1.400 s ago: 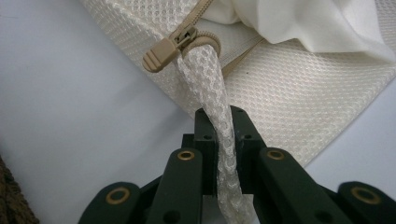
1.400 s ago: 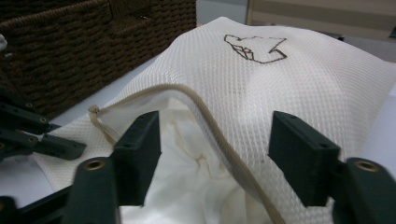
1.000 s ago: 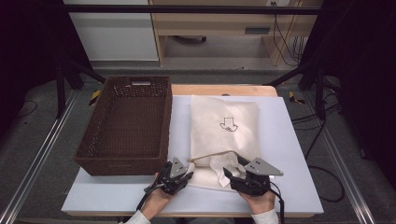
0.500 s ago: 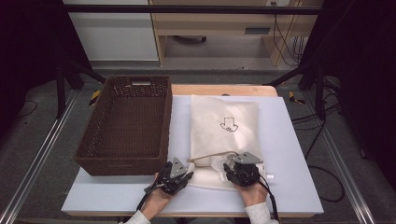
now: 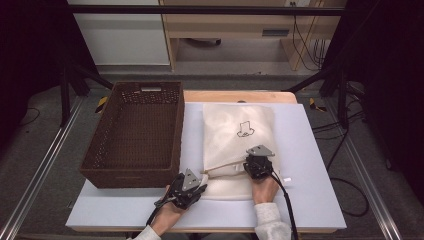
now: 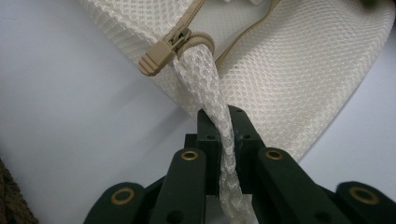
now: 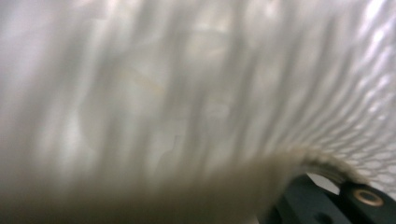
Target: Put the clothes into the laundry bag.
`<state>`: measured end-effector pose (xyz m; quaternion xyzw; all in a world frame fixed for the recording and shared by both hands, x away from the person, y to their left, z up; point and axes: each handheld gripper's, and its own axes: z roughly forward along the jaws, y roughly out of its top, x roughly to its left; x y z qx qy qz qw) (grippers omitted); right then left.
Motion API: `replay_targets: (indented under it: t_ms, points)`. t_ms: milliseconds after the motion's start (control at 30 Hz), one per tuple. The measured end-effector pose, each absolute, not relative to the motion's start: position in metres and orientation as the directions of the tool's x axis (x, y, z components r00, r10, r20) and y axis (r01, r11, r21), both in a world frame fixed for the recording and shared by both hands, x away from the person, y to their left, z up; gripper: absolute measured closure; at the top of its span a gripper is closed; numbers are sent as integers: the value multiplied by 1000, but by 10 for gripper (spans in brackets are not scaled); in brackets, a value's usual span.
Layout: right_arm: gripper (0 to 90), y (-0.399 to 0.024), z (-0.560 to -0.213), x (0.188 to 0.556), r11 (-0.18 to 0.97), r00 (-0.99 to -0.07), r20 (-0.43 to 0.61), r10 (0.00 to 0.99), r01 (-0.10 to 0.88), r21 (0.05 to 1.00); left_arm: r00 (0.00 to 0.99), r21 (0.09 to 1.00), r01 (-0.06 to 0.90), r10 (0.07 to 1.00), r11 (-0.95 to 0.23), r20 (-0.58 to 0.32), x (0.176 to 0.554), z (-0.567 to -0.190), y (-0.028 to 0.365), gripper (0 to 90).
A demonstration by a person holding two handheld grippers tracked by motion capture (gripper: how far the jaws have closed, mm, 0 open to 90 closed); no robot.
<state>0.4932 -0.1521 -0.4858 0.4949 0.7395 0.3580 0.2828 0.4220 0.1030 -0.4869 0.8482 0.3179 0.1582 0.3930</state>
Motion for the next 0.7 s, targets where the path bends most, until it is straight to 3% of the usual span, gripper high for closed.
replay_targets:
  t_ms: [100, 300, 367, 433, 633, 700]
  points:
    - [765, -154, -485, 493, 249, -359, -49, 932, 536, 807, 748, 768, 415, 664, -489, 18, 422, -487, 103, 841]
    - [477, -157, -472, 470, 255, -401, -35, 915, 512, 820, 747, 769, 418, 665, -485, 13, 422, -487, 103, 839]
    - [457, -160, -465, 457, 250, -411, -30, 911, 493, 833, 746, 768, 418, 665, -484, 13, 422, -487, 103, 839]
    - [530, -162, -463, 450, 241, -433, 0, 901, 501, 831, 745, 768, 420, 667, -483, 12, 422, -487, 103, 838]
    - [865, -162, -479, 459, 255, -443, 35, 896, 577, 776, 743, 765, 426, 669, -482, 8, 422, -486, 103, 840]
    - [900, -160, -483, 466, 252, -436, 34, 899, 582, 773, 745, 763, 428, 667, -484, 5, 422, -486, 103, 840]
